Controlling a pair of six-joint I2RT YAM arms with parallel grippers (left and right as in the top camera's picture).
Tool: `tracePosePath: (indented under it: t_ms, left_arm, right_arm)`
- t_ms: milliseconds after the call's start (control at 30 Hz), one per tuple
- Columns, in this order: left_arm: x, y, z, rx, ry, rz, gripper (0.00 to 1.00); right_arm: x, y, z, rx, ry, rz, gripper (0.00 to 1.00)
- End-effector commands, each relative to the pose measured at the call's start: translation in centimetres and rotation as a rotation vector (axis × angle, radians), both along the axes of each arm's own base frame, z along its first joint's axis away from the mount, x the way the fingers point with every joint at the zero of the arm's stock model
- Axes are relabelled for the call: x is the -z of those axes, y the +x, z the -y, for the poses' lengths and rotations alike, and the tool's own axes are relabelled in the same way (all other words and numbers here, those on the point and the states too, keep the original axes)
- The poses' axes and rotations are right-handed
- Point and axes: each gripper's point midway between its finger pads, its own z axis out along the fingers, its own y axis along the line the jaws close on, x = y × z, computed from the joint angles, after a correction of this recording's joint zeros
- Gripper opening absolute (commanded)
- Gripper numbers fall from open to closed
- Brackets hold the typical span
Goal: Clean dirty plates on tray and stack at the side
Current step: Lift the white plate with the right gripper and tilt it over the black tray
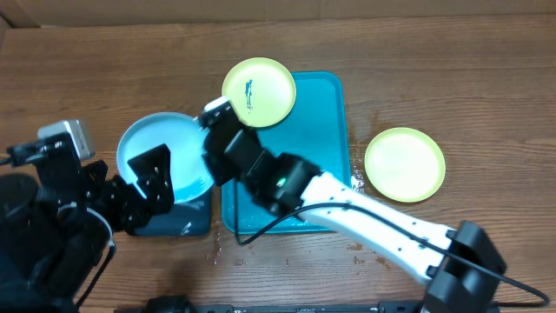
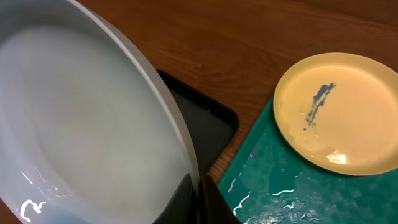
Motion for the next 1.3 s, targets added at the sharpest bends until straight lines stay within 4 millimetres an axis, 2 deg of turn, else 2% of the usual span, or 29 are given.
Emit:
tracePosePath:
  t_ms: [0, 133, 333, 467, 633, 933, 1267]
  left_arm:
    - [0.0, -0.4, 0.3, 0.017, -0.009, -0.006, 1.00]
    - [0.8, -0.8, 0.4, 0.017, -0.012, -0.044, 1.00]
    - [0.9, -0.9, 0.4, 0.017, -0.013, -0.049, 1.00]
    - [0.9, -0.9, 0.4, 0.017, -0.013, -0.049, 1.00]
    - [0.9, -0.9, 0.4, 0.017, -0.013, -0.048, 1.00]
    - [0.9, -0.9, 0.4, 0.017, -0.013, -0.049, 1.00]
    - [0.9, -0.9, 0.4, 0.017, -0.013, -0.049, 1.00]
  right_arm:
    - [-0.3, 0.7, -0.1, 0.087, -0.048, 0.098, 0.04]
    - [-1.7, -1.0, -1.0, 0.065, -0.106, 0.214, 0.04]
    - [-3.2, -3.3, -1.0, 0.085, -0.237, 0.377, 0.04]
    - [-4.5, -4.4, -1.0, 0.142, -0.252, 0.453, 0.04]
    - [-6.0, -5.8, -2.1, 0.105, -0.278, 0.542, 0.04]
    - [-7.6, -7.1, -2.9, 0.079, -0.319, 0.635, 0.04]
    - [-8.0, -7.0, -2.5, 0.112, -0.321, 0.647, 0.04]
